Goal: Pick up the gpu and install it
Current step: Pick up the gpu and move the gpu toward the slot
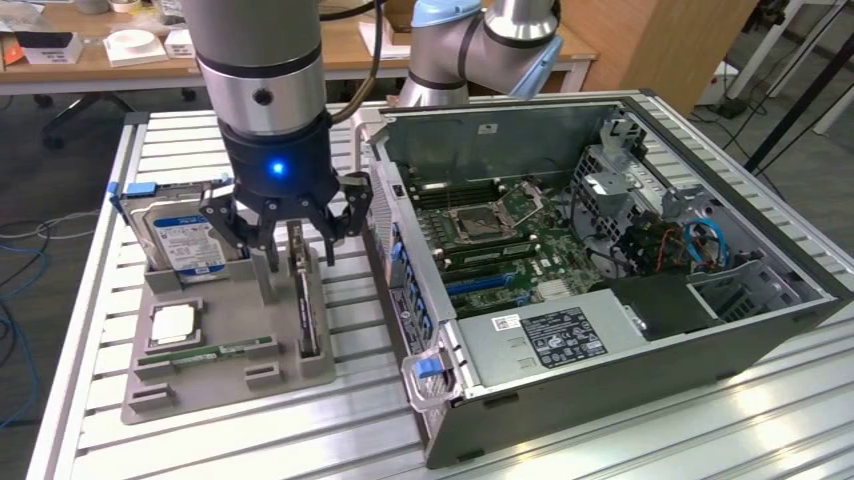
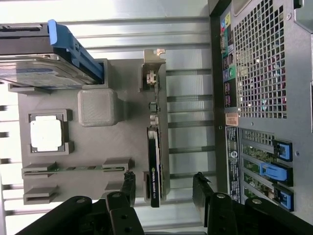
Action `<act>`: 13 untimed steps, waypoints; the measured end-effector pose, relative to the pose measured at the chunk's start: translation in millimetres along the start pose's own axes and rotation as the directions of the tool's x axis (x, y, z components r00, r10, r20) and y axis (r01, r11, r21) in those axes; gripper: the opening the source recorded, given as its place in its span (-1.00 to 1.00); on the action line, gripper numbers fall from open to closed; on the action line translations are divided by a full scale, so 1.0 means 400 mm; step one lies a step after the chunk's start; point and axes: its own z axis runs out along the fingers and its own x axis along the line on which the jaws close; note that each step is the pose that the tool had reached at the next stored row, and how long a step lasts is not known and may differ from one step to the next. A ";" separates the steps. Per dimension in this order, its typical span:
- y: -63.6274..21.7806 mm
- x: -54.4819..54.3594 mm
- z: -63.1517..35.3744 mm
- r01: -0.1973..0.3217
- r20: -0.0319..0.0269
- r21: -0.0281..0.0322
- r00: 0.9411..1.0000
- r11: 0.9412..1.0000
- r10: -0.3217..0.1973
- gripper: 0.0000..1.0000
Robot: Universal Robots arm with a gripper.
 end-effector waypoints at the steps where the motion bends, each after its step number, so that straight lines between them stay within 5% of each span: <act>1: 0.000 0.000 0.001 0.000 0.000 0.000 1.000 1.000 0.000 0.18; 13: -0.001 0.000 0.014 0.000 0.002 0.000 1.000 1.000 0.000 0.18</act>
